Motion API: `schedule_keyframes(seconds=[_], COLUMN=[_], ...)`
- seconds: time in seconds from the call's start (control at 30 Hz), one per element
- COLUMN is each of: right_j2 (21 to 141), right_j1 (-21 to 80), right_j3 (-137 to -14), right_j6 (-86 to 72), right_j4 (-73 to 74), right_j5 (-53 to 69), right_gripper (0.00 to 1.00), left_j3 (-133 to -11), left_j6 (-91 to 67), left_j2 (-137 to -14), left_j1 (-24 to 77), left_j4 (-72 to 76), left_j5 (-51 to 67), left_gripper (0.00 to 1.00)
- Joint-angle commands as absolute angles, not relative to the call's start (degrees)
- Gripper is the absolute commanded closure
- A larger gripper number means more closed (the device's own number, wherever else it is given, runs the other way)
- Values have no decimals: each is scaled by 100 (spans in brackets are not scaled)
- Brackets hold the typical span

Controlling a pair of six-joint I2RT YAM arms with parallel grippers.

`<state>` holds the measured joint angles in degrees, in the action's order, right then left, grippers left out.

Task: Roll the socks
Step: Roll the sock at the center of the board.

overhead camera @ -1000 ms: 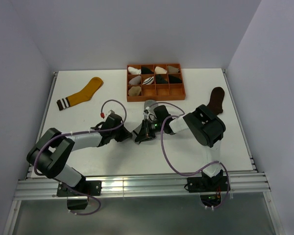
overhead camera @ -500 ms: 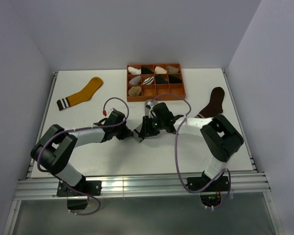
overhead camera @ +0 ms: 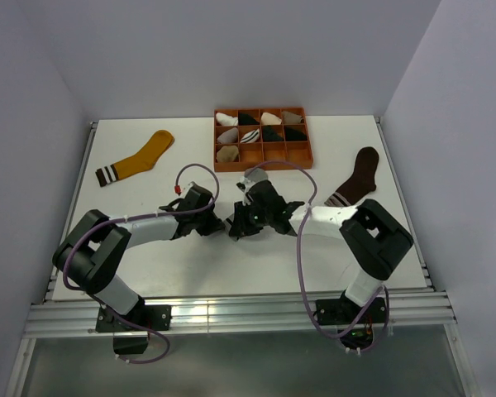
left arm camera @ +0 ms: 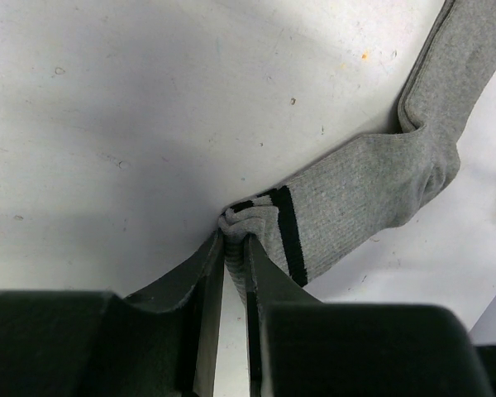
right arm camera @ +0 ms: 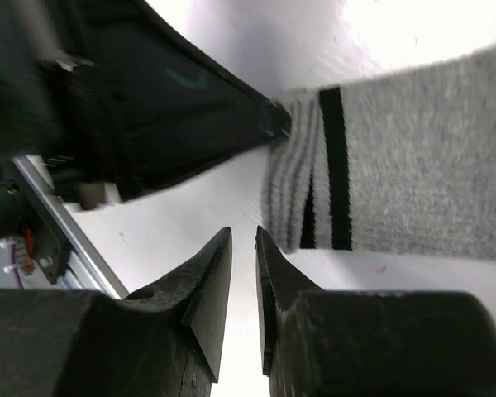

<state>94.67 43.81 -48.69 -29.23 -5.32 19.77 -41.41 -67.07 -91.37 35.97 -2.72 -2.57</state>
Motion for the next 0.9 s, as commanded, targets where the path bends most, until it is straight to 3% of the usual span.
schedule_keyframes(seconds=[0.0, 0.4, 0.73, 0.87], right_j2=[9606, 9352, 8710, 8824], right_j1=[4403, 4517, 5966, 6266], right_j3=[-4711, -4605, -4351, -4350], right_j6=[-2954, -2470, -1468, -1187], right_j4=[-984, -572, -703, -852], right_j5=[2110, 1048, -1333, -1556], right_gripper=[75, 77, 74, 75], left_j3=[-3973, -4052, -4228, -4245], left_j6=[-6434, -6425, -6372, -6372], left_j2=[-9431, -9413, -9343, -9316], left_j1=[3612, 3639, 3656, 3665], left_j4=[-1274, -1301, -1468, -1477], left_j5=[-730, -694, -721, -703], left_gripper=[82, 82, 82, 82])
